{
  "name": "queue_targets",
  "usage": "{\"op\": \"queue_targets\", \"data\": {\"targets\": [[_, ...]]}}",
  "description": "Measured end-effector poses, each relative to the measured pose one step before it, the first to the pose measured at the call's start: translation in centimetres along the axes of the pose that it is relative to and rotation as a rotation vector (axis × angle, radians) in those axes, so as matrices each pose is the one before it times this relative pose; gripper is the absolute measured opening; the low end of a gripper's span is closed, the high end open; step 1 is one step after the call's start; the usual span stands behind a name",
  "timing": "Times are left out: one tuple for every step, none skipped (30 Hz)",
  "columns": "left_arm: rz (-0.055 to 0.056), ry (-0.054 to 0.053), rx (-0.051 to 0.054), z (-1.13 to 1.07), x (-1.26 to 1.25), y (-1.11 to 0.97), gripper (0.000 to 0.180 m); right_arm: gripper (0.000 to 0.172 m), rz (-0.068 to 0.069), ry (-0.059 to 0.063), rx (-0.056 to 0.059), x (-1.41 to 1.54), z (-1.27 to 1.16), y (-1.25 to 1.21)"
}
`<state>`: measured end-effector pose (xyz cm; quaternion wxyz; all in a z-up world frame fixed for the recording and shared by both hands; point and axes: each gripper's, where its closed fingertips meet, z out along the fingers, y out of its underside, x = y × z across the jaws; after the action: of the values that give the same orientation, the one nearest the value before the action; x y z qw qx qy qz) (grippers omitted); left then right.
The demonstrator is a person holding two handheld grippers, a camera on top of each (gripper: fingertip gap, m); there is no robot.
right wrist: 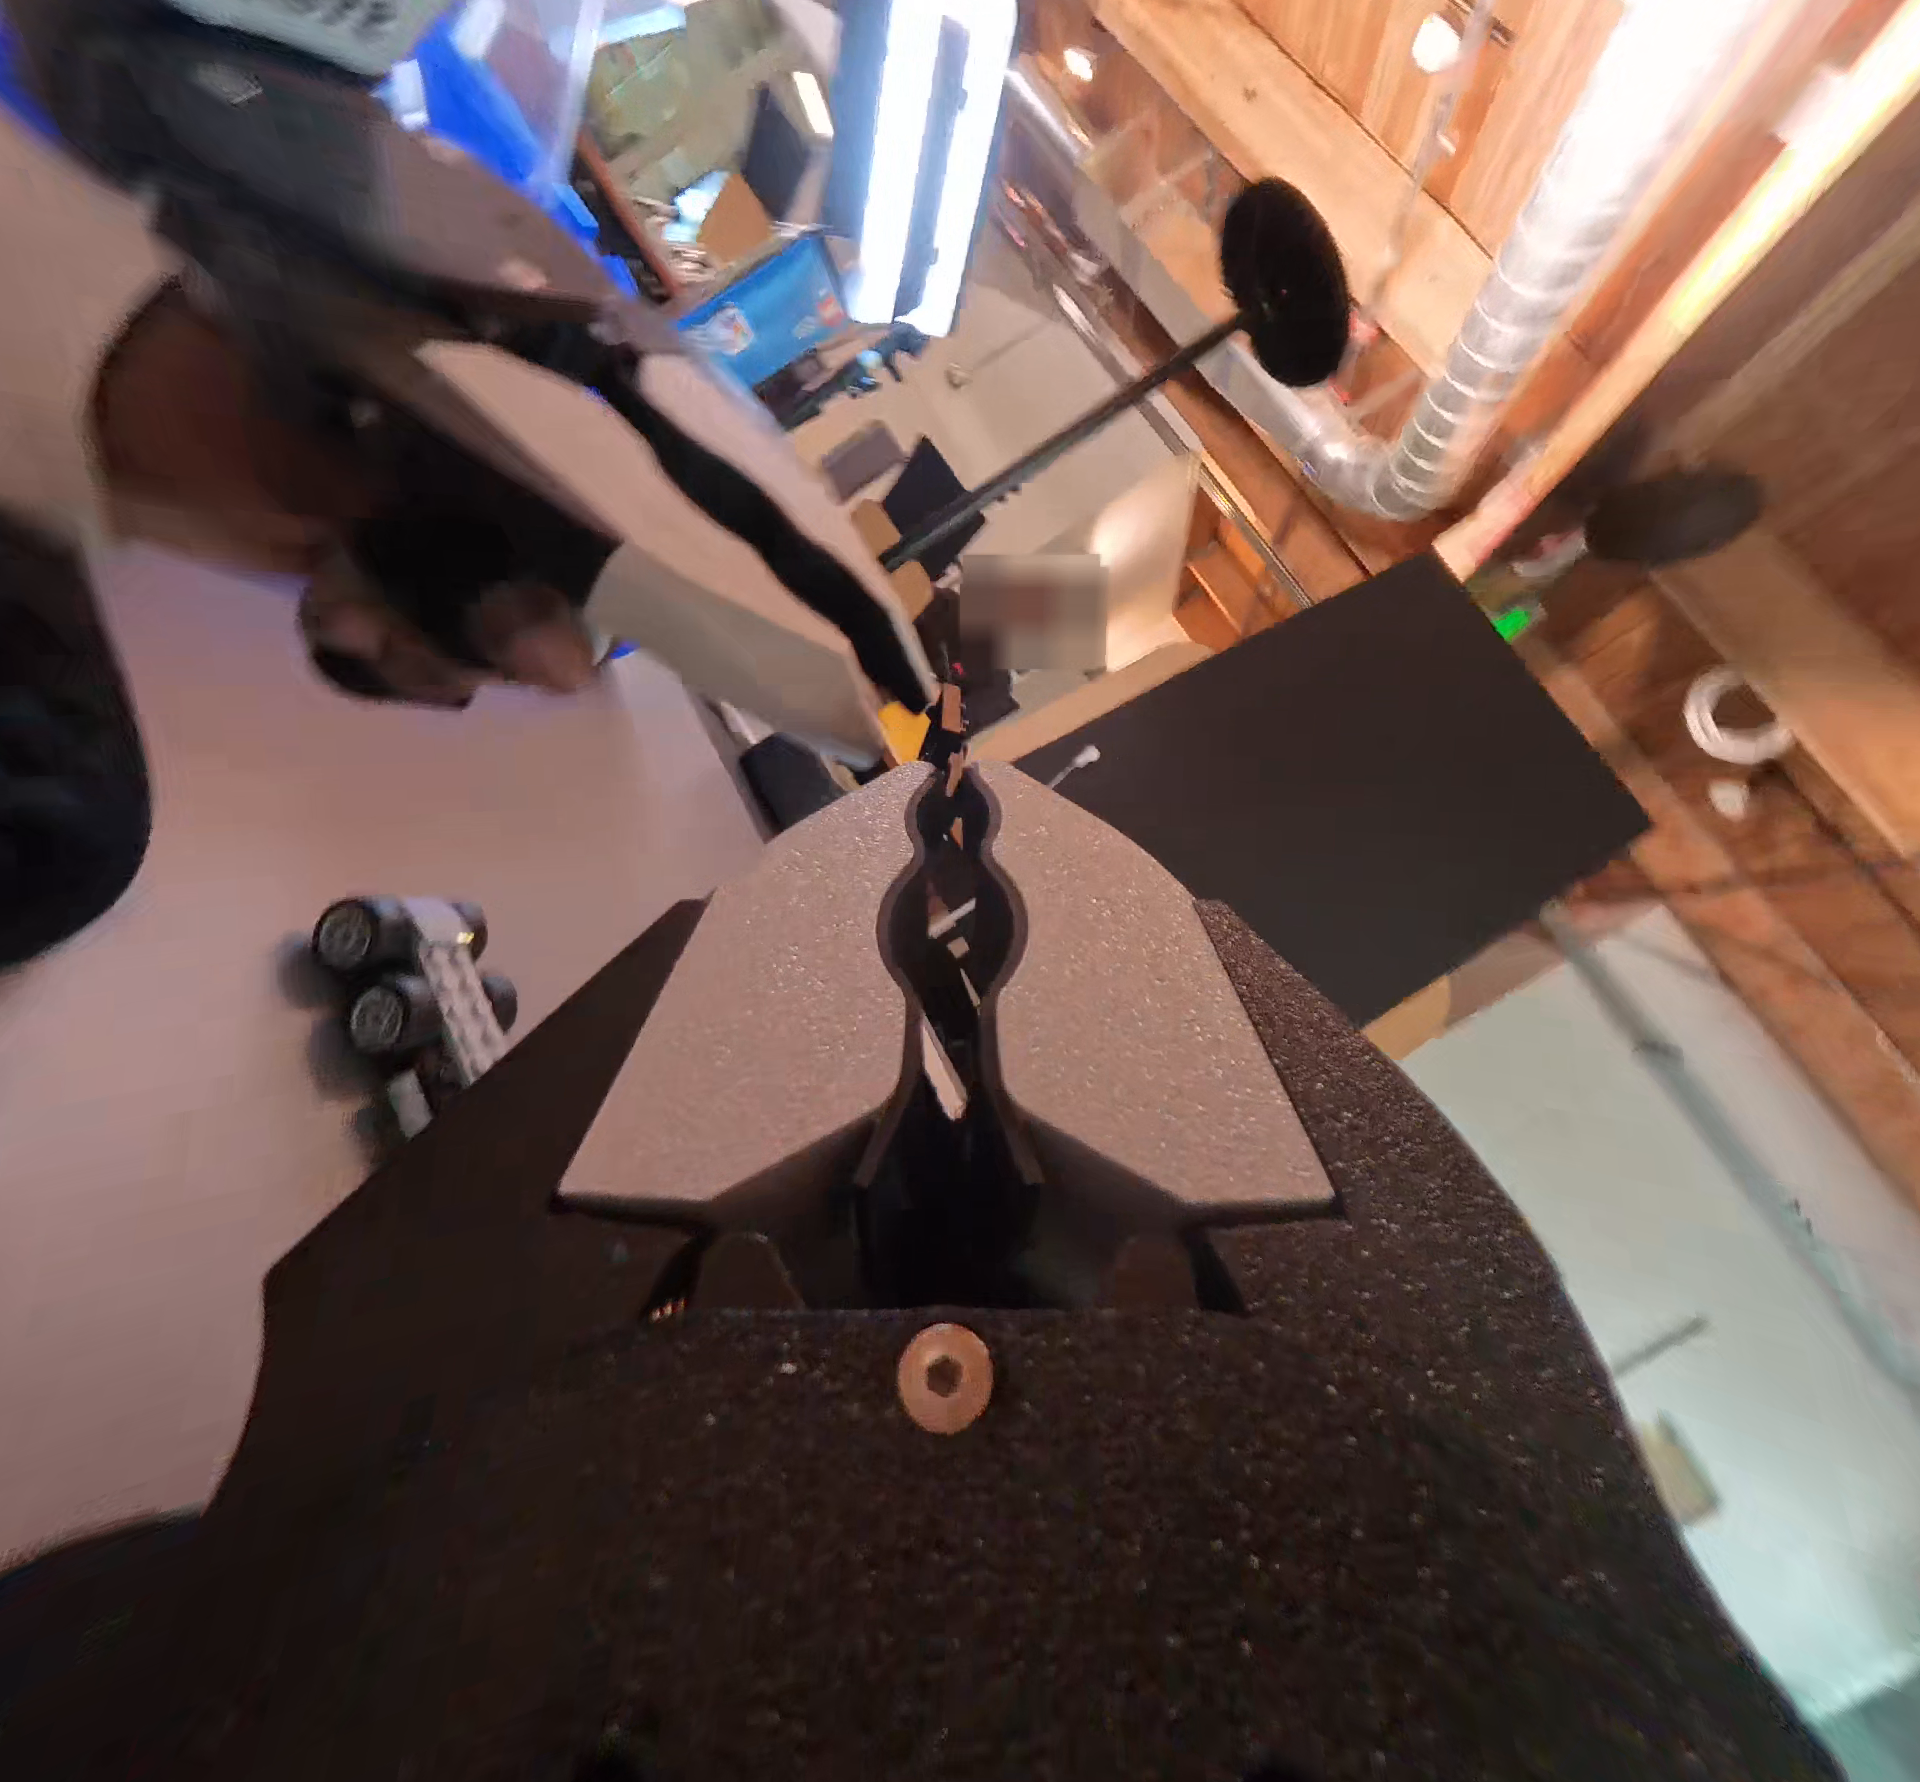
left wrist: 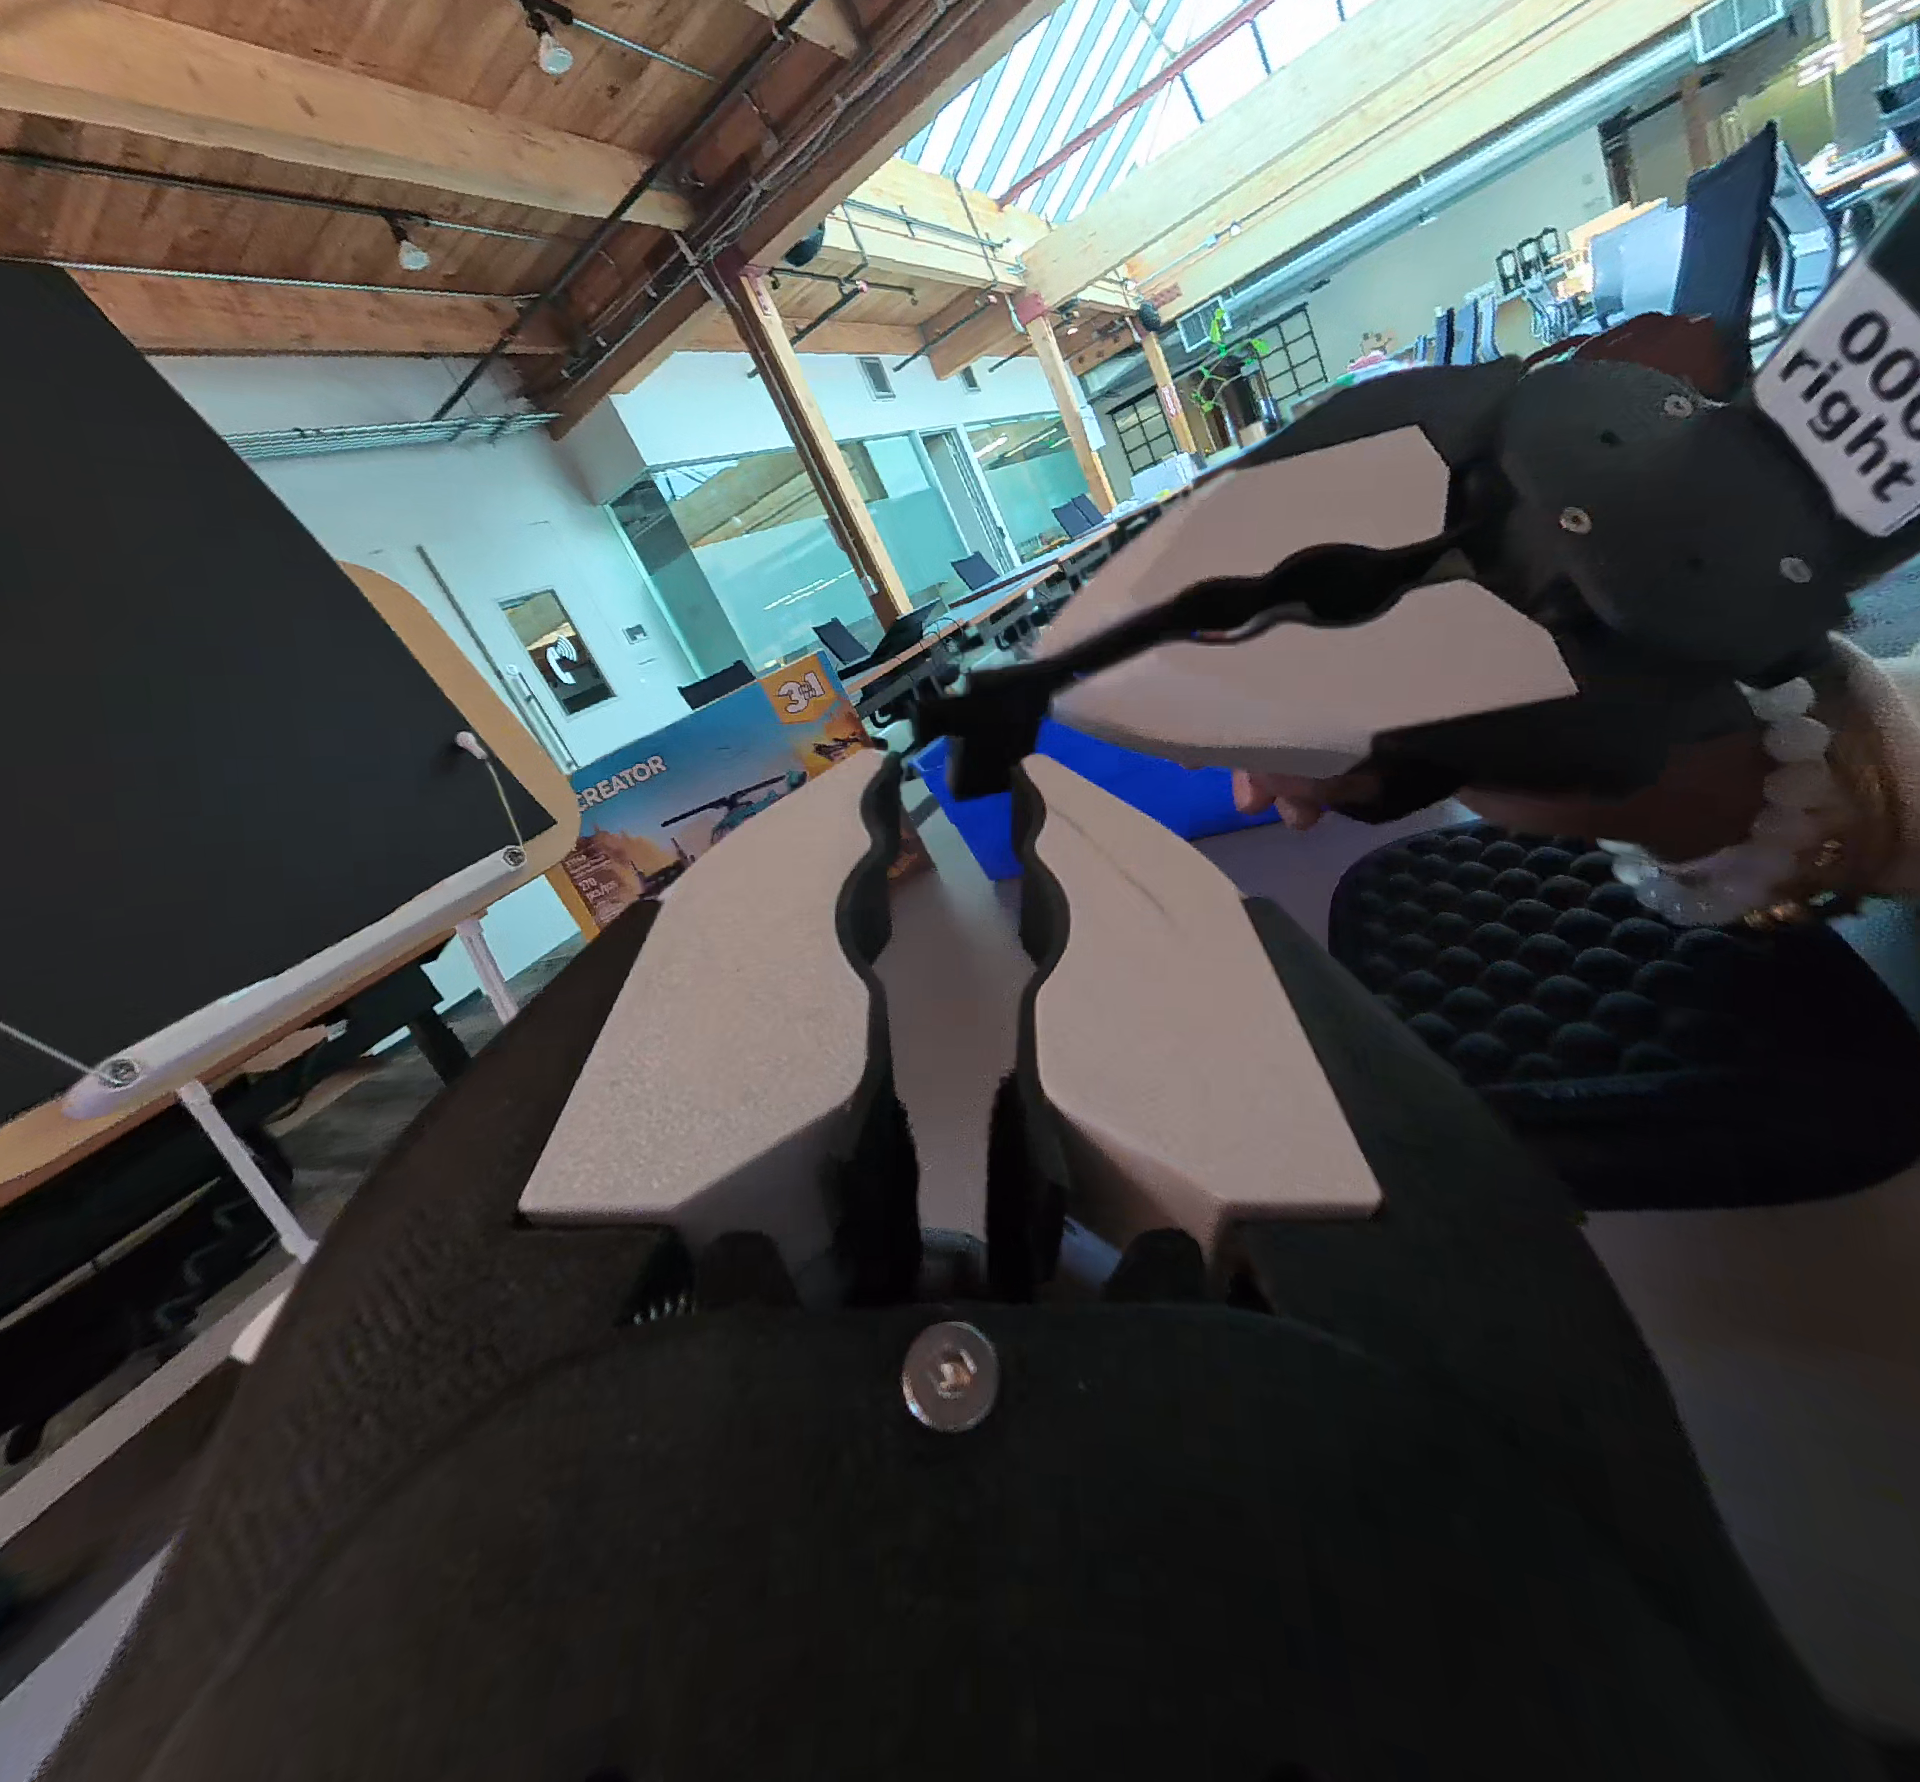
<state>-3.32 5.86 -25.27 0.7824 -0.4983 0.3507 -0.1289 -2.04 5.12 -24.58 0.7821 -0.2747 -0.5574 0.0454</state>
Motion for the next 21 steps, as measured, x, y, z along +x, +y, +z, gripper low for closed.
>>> {"op": "queue_targets", "data": {"targets": [[0.0092,0.0032,0.0038,-0.123,-0.086,-0.156,0.022,0.002,-0.0324,-0.0376,0.0074,-0.362,-0.199,0.195],[0.0276,0.001,-0.0005,-0.093,-0.024,-0.103,0.024,0.002,-0.0267,-0.0417,-0.0093,-0.47,-0.141,0.414],[0.0609,-0.0052,-0.0152,-0.026,0.059,0.07,0.026,0.002,-0.0298,-0.0477,-0.0202,-0.599,-0.106,0.595],[0.0956,-0.0009,-0.0294,0.073,0.31,0.271,0.027,0.002,-0.034,-0.038,-0.021,-0.527,-0.103,0.619],[0.1113,0.0075,-0.0335,0.148,0.584,0.279,0.027,0.002,-0.034,-0.0134,-0.0211,-0.225,-0.123,0.578],[0.1016,0.0093,-0.0266,0.231,0.711,0.169,0.027,0.003,-0.028,-0.0247,-0.014,-0.368,-0.09,0.402],[0.081,0.0107,-0.0278,0.276,0.715,0.218,0.024,0.002,-0.0143,-0.0264,-0.0053,-0.364,-0.075,0.172],[0.0654,0.018,-0.0351,0.324,0.729,0.362,0.022,0.002,-0.0045,-0.0187,0.0056,-0.29,-0.051,-0.054],[0.0541,0.0139,-0.0341,0.308,0.607,0.353,0.019,0.002,0.0024,-0.0175,0.0067,-0.298,0.006,-0.121],[0.0444,0.0028,-0.0256,0.212,0.365,0.268,0.017,0.002,0.0062,-0.01,-0.0015,-0.202,0.051,-0.008],[0.0353,0.0087,-0.0175,0.117,0.336,0.169,0.01,0.002,0.0055,-0.0061,-0.0026,-0.164,0.047,0.045],[0.022,0.0056,-0.0168,0.037,0.192,0.189,0.008,0.002,0.0137,-0.0037,-0.0037,-0.115,0.068,0.123],[0.0096,0.0048,-0.013,0.006,0.091,0.132,0.008,0.002,0.0293,0.0008,0.0029,-0.031,0.071,0.036],[0.0027,0.0011,-0.0079,-0.016,-0.008,0.038,0.007,0.002,0.0455,0.0052,0.0092,0.085,0.046,-0.048],[0.0046,-0.0051,-0.0026,-0.059,-0.101,-0.038,0.006,0.002,0.0616,0.0021,0.0117,0.131,0.039,-0.077],[0.0069,-0.0087,-0.0005,-0.061,-0.143,-0.068,0.006,0.002,0.0874,-0.0043,0.0141,0.14,0.045,-0.094],[0.0109,-0.0126,-0.0008,-0.052,-0.175,-0.048,0.005,0.002,0.119,-0.0112,0.0203,0.112,0.049,-0.125],[0.0182,-0.0121,-0.0025,-0.057,-0.136,-0.049,0.005,0.001,0.1318,-0.0162,0.0248,0.095,0.028,-0.104],[0.0197,-0.0128,-0.0032,-0.027,-0.13,-0.055,0.005,0.001,0.1281,-0.0163,0.0274,0.088,0.001,-0.108],[0.0145,-0.0084,-0.0052,0.011,-0.056,-0.026,0.005,0.0,0.1134,-0.0138,0.0216,0.054,0.002,-0.008],[0.0074,0.0001,-0.0061,0.037,0.027,0.026,0.005,0.0,0.0883,-0.0087,0.0165,0.029,-0.001,0.06]]}}
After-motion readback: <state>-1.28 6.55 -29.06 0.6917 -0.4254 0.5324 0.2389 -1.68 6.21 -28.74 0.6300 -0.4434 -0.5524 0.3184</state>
